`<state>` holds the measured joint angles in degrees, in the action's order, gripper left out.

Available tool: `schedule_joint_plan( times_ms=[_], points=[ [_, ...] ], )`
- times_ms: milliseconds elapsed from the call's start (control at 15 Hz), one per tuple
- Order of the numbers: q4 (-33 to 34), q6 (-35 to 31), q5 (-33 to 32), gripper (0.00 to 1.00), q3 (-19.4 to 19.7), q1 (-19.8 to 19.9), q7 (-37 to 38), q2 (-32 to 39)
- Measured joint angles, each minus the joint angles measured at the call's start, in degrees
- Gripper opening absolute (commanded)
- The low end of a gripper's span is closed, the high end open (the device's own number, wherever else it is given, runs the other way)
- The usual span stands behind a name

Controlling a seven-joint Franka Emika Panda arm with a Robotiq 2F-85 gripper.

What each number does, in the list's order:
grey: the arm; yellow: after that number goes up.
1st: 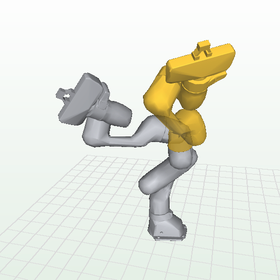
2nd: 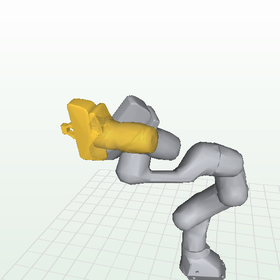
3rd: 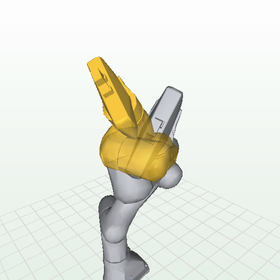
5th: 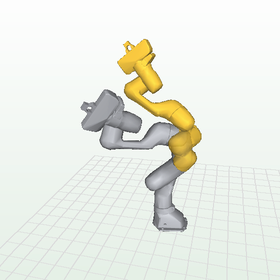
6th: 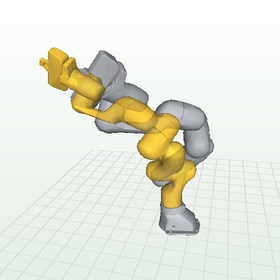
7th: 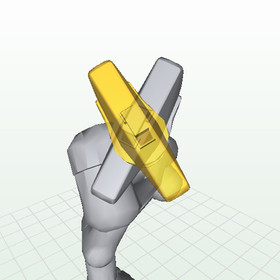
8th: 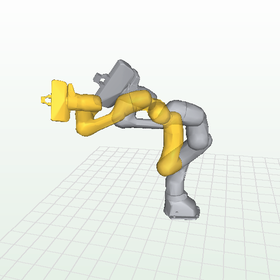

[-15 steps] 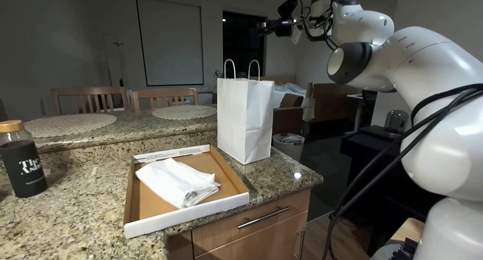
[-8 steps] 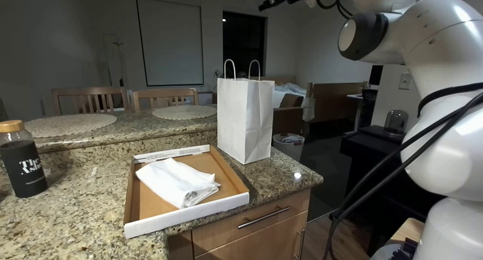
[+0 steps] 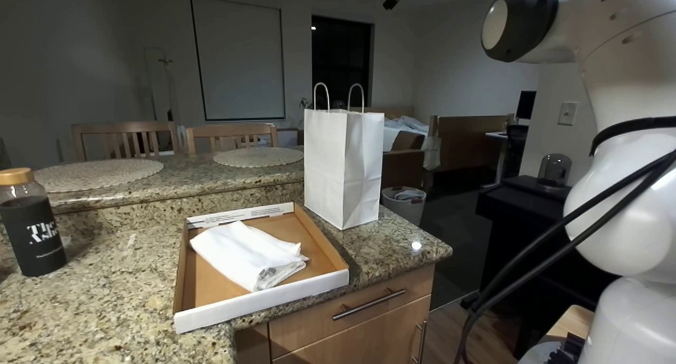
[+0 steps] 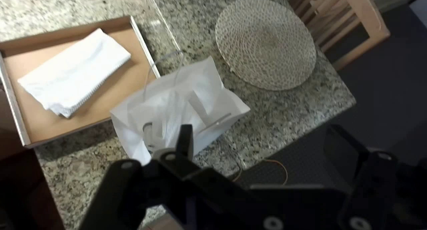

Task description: Put the towel in the bag

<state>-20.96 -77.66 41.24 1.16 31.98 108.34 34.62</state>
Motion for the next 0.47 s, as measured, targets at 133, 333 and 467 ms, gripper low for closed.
schedule_joint_plan(
  times_ms=[133, 333, 467],
  points=[
    [0.4, 0.3, -4.6, 1.00, 3.1, -1.4, 0.0, -0.1],
    [0.4, 1.2, -8.5, 1.00, 6.2, -2.4, 0.0, -0.2],
    [0.4, 1.2, -8.7, 1.00, 6.6, -2.4, 0.0, -0.2]
  ],
)
